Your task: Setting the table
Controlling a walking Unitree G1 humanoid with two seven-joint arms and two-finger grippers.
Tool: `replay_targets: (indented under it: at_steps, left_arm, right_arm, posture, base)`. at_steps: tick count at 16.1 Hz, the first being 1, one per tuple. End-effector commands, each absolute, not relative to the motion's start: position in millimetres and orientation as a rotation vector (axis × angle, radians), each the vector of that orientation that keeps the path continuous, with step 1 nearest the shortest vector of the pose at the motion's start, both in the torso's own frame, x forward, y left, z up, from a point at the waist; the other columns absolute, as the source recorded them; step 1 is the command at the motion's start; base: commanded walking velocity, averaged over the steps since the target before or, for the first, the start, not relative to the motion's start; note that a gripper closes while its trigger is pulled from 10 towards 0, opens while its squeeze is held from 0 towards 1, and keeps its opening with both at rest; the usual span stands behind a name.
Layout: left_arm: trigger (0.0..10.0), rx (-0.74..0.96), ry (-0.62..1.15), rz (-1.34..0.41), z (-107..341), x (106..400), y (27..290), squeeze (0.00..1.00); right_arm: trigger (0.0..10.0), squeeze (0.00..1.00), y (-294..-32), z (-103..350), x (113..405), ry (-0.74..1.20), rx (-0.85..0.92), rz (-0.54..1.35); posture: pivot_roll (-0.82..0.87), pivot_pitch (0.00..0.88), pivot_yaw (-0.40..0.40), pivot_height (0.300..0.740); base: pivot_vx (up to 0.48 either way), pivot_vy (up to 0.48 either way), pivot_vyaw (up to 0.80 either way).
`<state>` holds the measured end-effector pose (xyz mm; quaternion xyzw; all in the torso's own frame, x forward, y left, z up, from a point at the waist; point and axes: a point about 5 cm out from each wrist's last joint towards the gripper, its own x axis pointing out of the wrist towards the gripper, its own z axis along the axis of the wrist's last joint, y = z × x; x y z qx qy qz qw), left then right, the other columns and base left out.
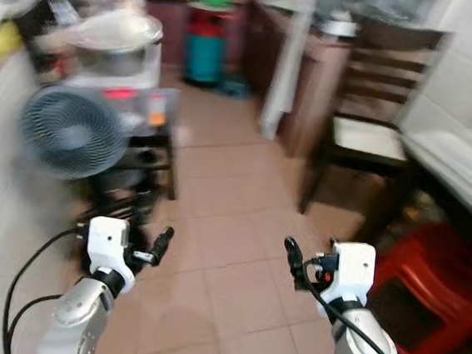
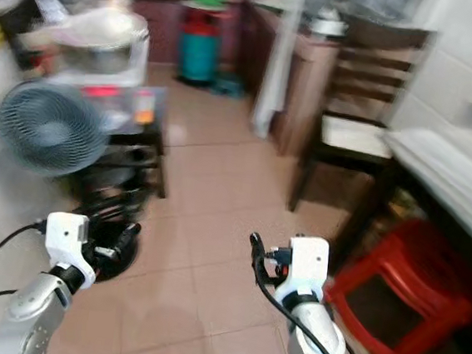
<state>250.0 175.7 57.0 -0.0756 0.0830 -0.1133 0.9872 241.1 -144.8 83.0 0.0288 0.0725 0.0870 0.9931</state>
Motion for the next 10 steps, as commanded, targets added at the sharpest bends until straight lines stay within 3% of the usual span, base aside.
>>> replay_targets:
  at_steps: [1,10]
  left_arm:
    - [10.0,-0.164,0.157,-0.266,59.8,253.0,163.5,0.0]
    - [10.0,-0.152,0.181,-0.28,55.5,252.5,161.9,0.0]
  right_arm:
    - [10.0,0.0,-156.1,84.9,240.4,0.142,0.042,0.135]
    - [10.0,0.0,-156.8,84.7,240.6,0.147,0.055,0.12]
  posture:
    - [-0.01,0.0,-0.006,0.74]
    - [-0.01,0.0,-0.001,0.74]
  base:
    - [0.334,0.0,-0.8]
    - [0.33,0.0,-0.8]
